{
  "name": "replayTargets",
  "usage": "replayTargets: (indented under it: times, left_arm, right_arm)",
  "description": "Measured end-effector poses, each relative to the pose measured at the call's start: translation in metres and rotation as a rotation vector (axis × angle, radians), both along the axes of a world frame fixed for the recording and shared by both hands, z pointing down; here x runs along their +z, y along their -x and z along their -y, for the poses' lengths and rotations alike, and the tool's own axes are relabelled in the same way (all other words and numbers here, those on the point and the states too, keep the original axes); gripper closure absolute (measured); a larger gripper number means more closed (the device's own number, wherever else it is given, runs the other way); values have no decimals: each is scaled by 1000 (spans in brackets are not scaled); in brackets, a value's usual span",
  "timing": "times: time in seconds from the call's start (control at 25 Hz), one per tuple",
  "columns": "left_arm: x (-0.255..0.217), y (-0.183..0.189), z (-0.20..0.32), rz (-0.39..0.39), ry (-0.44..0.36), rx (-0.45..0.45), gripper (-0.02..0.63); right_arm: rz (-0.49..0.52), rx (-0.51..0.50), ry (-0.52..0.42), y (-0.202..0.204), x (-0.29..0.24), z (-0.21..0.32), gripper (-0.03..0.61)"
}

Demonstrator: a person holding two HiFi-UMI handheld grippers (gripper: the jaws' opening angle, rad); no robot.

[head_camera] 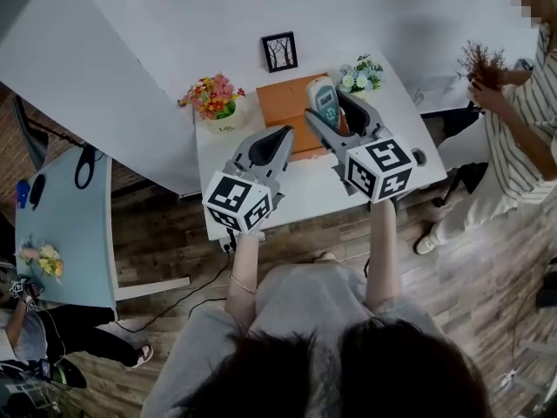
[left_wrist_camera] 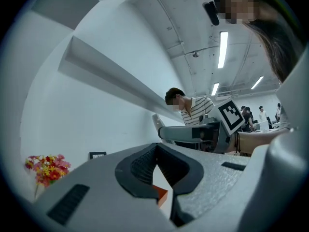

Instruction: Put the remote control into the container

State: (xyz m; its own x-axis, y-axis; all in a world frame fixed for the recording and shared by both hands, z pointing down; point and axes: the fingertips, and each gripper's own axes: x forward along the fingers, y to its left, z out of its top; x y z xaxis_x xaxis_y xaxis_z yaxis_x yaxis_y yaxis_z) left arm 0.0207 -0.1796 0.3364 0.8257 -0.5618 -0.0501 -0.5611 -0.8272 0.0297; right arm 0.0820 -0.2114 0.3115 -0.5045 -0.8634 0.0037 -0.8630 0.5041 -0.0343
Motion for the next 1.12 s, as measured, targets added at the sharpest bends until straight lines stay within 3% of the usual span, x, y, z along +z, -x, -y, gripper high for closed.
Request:
replayTargets:
  times: [0.44, 0.88, 1.12]
  left_arm:
    - [34, 10, 36, 5, 90, -115, 611]
    - [56, -1, 107, 22, 157, -87, 611]
    - [71, -1, 126, 31, 199, -71, 611]
  right_arm:
    - [-29, -128, 95, 13, 45, 42, 302]
    - [-109, -183, 187, 13, 88, 109, 301]
    - [-240, -261, 259, 13, 130, 118, 301]
